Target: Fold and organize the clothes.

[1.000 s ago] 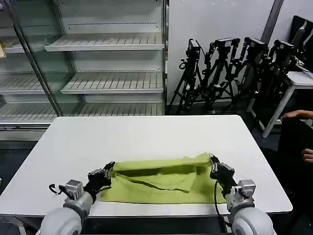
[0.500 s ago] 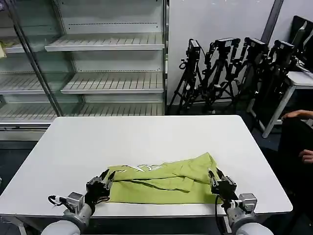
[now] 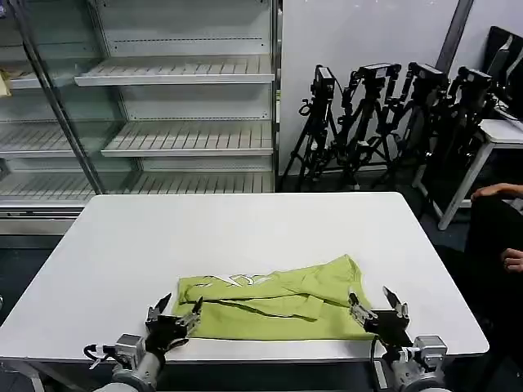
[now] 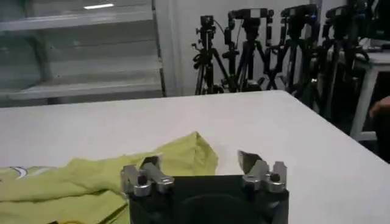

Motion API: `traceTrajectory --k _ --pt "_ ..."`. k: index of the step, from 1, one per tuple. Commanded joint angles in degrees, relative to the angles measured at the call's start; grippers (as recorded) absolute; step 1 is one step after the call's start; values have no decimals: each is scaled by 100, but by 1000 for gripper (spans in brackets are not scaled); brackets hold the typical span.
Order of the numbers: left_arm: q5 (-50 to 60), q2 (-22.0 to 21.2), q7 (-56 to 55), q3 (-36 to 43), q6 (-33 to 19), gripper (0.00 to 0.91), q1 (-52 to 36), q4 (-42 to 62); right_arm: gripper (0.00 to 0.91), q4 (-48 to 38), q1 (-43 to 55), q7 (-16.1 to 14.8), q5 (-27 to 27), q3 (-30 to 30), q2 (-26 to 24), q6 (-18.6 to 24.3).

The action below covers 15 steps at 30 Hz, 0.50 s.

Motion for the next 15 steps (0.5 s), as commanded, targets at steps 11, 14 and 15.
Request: traceTrajectory --k 11,14,15 --pt "-1287 -401 -229 181 79 60 -537 399 907 218 -299 26 -3 184 53 -7" --pt "-1436 -417 -243 163 74 50 -584 443 907 248 -332 28 0 200 69 -9" --pt "-1514 -416 -242 152 73 50 -588 445 907 255 -345 29 0 205 78 -11"
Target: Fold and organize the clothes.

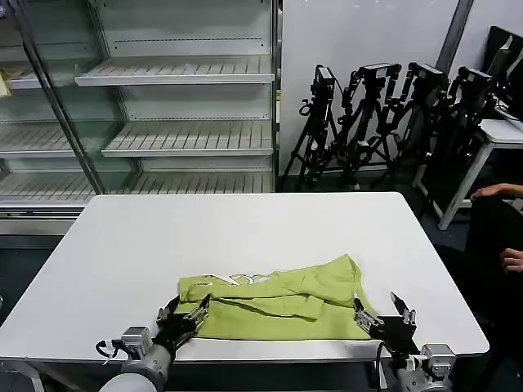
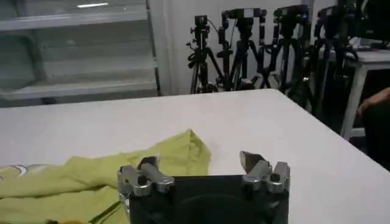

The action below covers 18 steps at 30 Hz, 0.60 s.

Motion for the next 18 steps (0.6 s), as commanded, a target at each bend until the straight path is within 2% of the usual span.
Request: traceTrajectory --k 1,12,18 --pt "-644 -83 -65 10 27 40 -179 145 907 59 -84 7 0 32 21 -9" --pt "-1358 -52 -52 -138 81 30 -69 125 907 158 -170 12 6 136 62 -8" --pt "-1645 114 -73 -543 -26 30 157 -54 907 221 -231 -45 -63 115 116 9"
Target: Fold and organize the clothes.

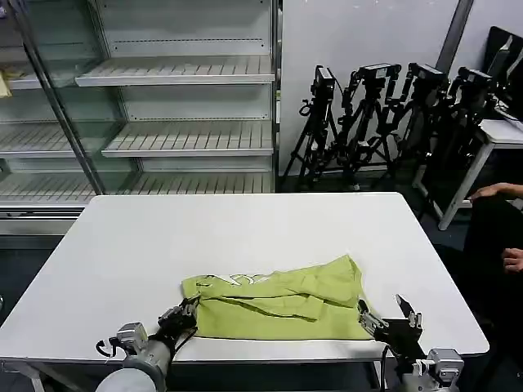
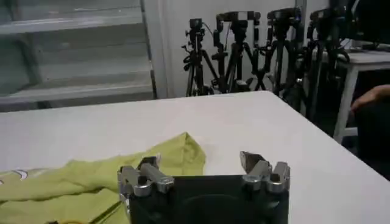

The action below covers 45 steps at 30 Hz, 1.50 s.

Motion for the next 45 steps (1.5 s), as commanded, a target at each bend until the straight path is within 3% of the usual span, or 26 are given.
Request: traceTrajectory --k 1,14,22,27,33,45 --pt "-829 174 -53 -509 -61 30 211 -195 907 50 -47 -38 -51 -3 28 13" --pt "-1725 1005 91 -2661 113 30 741 -235 907 3 -35 -50 -68 -5 128 94" --pt "-2167 1135 -60 -3140 156 30 610 -467 907 48 -95 -54 -70 60 140 106" --pt "-3566 847 -297 -2740 318 30 603 -1003 907 1 -156 -58 -111 109 194 121" --pt "-4318 310 -350 -1834 241 30 333 -1422 907 -47 -284 -62 -298 102 261 164" --pt "-3580 -529 -327 113 10 30 -468 -1221 907 53 -508 -95 -313 306 303 170"
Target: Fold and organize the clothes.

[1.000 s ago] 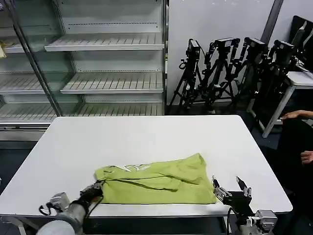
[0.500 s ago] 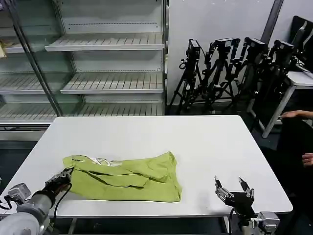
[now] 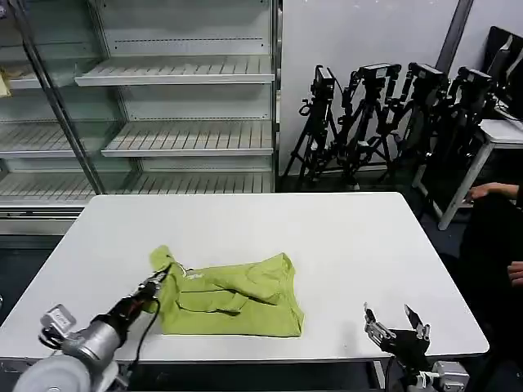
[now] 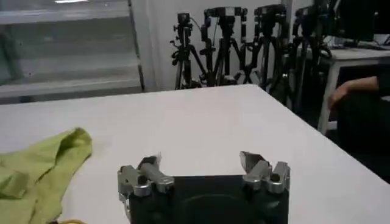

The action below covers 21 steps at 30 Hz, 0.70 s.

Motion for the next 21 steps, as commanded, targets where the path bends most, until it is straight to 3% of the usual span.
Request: traceTrajectory --k 1,8,13,14,15,16,21 --pt "148 -811 -70 1839 -101 30 -743 -20 907 51 -100 -6 -36 87 26 9" --pt "1357 -1083 -218 2903 -23 40 -1171 433 907 59 -189 35 -41 135 22 68" --pt "1728 -1214 -359 3203 -34 50 -1435 881 907 150 -237 56 -28 188 6 60" --pt "1828 -1229 -361 3240 -34 292 -1464 1019 907 165 -255 59 -28 202 2 59" --pt "1902 -1239 -361 3247 -30 292 -1504 1071 907 180 -271 62 -28 210 2 59" --pt "1942 -1247 -366 3250 -27 907 -1522 1125 907 186 -283 63 -28 215 2 59" --pt "2053 -1275 -452 3196 -50 907 -1574 1073 907 207 -326 70 -40 204 27 58"
